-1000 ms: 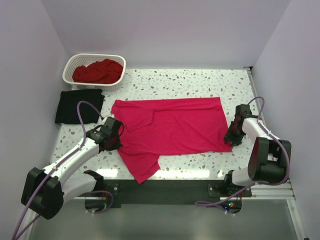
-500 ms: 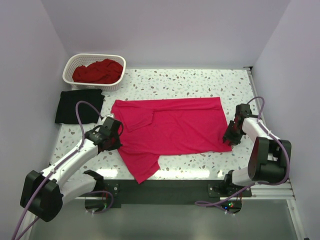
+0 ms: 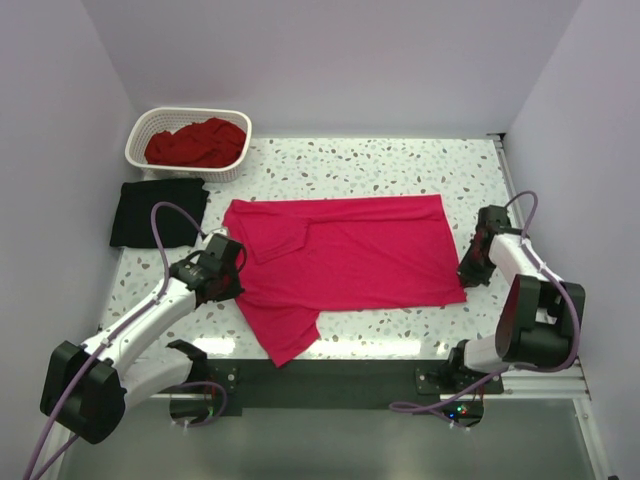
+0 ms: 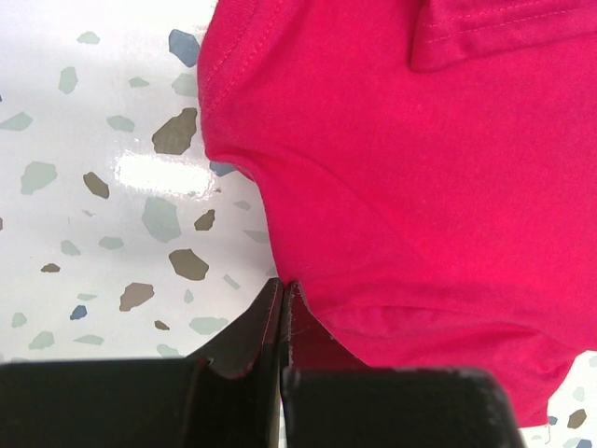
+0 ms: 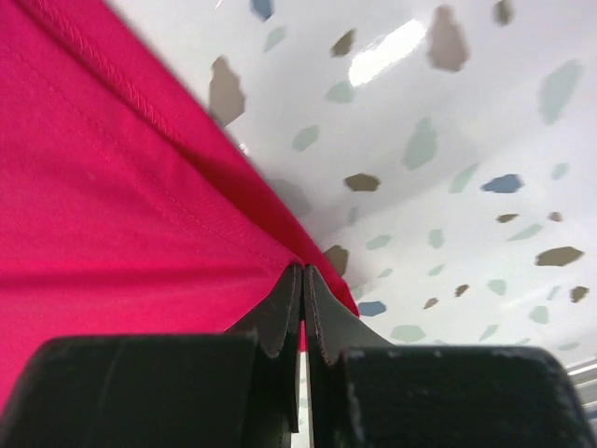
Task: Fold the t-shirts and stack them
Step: Fold the tshirt
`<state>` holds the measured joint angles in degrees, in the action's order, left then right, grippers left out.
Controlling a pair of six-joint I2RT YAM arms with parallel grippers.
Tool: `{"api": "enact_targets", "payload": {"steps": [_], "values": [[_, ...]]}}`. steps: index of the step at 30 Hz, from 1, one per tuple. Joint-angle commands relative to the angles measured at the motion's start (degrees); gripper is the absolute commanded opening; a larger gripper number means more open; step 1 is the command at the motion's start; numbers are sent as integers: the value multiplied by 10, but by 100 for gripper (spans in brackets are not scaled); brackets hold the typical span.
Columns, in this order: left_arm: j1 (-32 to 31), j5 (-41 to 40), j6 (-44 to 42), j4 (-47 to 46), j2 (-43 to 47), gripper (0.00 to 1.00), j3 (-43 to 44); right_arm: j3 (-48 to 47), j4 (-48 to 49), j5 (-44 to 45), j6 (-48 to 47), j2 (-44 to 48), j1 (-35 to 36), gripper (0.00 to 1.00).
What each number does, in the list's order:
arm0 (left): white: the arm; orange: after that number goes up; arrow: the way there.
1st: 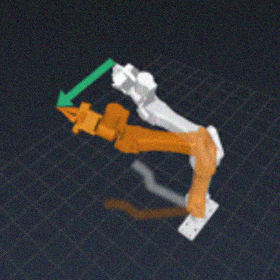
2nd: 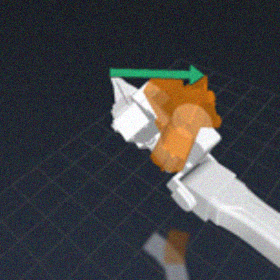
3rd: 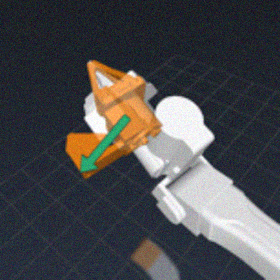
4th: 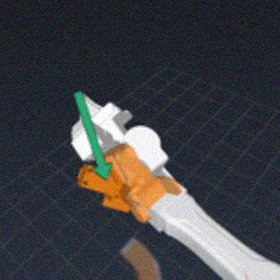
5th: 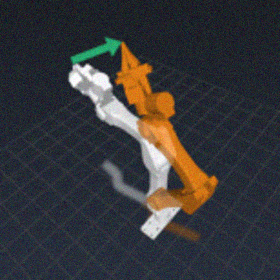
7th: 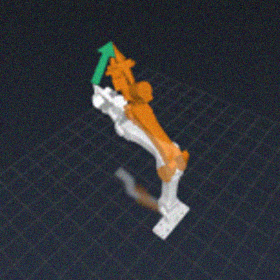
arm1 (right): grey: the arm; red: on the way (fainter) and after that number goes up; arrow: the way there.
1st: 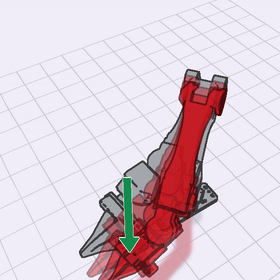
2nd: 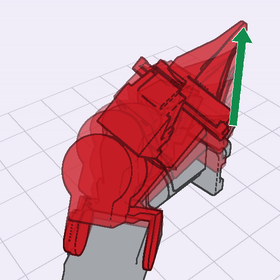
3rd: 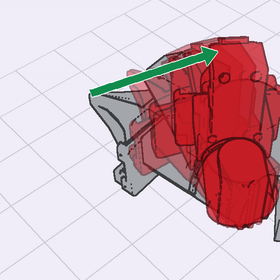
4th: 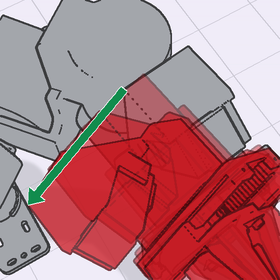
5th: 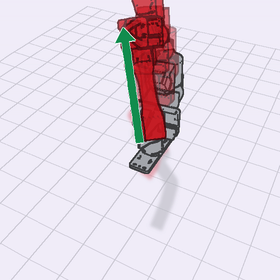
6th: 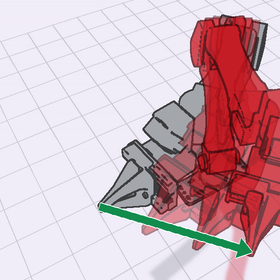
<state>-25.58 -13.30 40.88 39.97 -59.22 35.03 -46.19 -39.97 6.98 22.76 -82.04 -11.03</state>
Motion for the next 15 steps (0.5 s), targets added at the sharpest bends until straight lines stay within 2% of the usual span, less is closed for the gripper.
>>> {"api": "enact_targets", "payload": {"steps": [1,4,10,15], "values": [[-1,-5,-8,-4,11,0,21,-29,-10,58,19,28,-16,0],[-1,-4,-10,2,13,0,23,-33,-2,58,22,23,-22,0],[-1,2,-12,3,13,0,23,-34,-1,58,28,-5,-22,13],[-1,11,-17,0,15,0,23,-36,-35,66,29,28,-22,41]]}}
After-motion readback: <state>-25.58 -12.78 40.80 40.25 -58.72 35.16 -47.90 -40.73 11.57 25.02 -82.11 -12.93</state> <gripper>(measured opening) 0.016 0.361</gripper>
